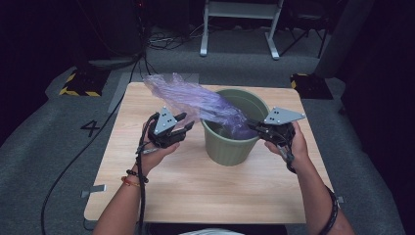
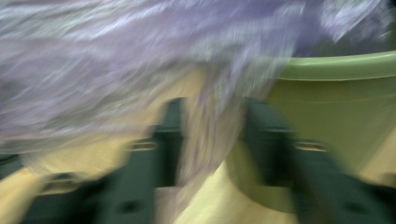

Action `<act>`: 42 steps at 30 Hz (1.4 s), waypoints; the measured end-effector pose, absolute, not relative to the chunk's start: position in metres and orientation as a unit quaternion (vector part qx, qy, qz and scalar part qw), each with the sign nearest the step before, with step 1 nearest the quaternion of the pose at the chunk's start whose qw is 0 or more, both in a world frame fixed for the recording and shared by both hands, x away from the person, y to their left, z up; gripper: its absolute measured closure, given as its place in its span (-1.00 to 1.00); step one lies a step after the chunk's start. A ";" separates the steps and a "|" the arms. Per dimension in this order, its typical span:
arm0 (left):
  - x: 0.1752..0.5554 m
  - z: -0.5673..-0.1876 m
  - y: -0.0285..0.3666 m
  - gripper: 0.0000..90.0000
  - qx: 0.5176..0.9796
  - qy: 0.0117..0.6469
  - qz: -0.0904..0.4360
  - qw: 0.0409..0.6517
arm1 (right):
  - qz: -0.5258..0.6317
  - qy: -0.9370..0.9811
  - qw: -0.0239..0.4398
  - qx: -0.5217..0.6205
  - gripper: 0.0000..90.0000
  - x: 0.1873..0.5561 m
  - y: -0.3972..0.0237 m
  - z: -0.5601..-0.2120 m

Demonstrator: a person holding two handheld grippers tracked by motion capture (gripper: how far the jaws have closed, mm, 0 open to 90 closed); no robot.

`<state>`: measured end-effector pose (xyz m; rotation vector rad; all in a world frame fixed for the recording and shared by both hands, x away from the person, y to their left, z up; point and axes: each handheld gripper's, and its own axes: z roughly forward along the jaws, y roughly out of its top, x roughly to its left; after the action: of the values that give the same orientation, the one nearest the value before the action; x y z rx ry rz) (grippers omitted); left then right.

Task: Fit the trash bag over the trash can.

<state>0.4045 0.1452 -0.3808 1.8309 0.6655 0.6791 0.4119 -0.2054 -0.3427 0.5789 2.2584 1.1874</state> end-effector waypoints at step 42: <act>0.383 -0.367 0.121 0.99 0.779 0.222 0.339 0.479 | 0.486 0.817 0.256 0.175 -0.20 0.398 -0.186 -0.328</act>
<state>0.3834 0.1211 -0.3670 1.9003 0.5421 0.8264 0.3976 -0.1860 -0.3280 0.4749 2.2165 1.3195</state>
